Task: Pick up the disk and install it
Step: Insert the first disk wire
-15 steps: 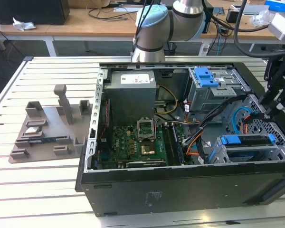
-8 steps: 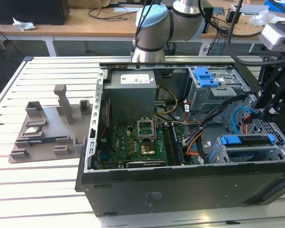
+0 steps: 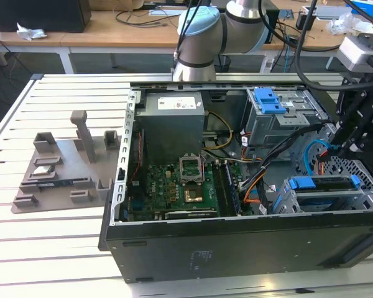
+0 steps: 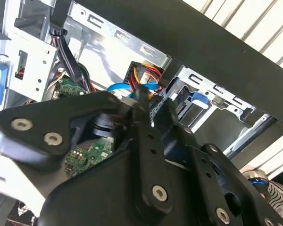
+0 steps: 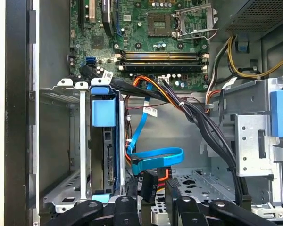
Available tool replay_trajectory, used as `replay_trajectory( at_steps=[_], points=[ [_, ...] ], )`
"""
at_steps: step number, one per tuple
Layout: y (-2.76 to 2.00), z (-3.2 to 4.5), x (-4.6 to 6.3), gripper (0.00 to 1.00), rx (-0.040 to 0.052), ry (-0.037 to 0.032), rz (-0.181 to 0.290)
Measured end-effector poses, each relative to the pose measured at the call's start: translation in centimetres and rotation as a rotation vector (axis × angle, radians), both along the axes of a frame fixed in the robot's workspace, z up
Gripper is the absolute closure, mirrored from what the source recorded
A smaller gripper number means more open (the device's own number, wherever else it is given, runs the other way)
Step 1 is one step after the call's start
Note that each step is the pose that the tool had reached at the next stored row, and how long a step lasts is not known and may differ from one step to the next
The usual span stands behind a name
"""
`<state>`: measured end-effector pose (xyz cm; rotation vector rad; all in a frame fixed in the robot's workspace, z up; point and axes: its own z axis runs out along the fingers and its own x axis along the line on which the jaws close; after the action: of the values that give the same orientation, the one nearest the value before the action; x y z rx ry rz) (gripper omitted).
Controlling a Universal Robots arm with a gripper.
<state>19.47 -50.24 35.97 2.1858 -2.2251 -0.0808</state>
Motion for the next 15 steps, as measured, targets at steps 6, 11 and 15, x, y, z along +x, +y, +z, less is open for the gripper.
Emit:
replay_trajectory(
  at_steps=[6, 11, 15],
  points=[
    [0.0, -0.01, 0.0, 0.83, -0.0019, 0.0, 0.0],
    [0.0, -0.01, 0.0, 0.83, -0.0031, 0.0, 0.0],
    [-0.29, -0.03, -0.2, 0.83, -0.0031, 0.0, 0.0]
  ],
)
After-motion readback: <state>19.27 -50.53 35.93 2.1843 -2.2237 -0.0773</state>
